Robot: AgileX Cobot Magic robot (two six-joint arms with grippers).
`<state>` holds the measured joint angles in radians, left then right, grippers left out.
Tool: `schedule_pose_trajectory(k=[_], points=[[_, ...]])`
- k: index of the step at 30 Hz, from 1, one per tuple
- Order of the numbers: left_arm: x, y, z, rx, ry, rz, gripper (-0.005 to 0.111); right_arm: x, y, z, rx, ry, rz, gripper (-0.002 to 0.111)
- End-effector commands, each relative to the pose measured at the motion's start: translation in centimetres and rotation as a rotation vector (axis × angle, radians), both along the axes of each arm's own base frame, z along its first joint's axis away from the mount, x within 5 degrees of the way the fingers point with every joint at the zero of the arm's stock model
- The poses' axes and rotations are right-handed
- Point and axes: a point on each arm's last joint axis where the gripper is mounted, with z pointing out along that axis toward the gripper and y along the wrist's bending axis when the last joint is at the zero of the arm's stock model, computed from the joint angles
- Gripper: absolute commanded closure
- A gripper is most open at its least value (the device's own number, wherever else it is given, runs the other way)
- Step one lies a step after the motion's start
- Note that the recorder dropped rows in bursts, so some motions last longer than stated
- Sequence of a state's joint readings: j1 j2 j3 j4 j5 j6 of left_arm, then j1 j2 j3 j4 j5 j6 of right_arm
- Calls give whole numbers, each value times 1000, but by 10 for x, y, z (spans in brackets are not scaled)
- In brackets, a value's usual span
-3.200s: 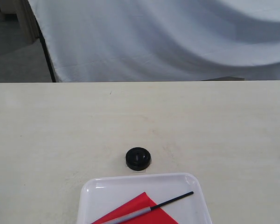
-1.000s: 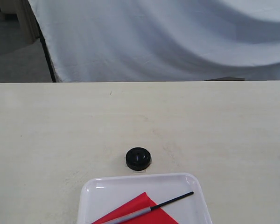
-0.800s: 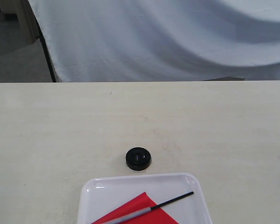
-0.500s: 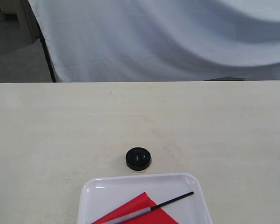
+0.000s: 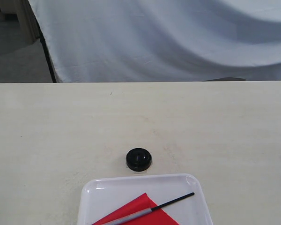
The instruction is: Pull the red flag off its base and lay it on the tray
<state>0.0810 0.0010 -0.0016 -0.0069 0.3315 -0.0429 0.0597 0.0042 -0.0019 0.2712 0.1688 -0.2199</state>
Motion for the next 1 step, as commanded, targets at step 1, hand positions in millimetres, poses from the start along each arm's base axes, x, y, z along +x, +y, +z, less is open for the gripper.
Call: schedule_pose_trajectory(k=[1], points=[[0, 0, 0, 1, -2, 2, 107, 0, 0, 0, -21, -13, -1, 109]])
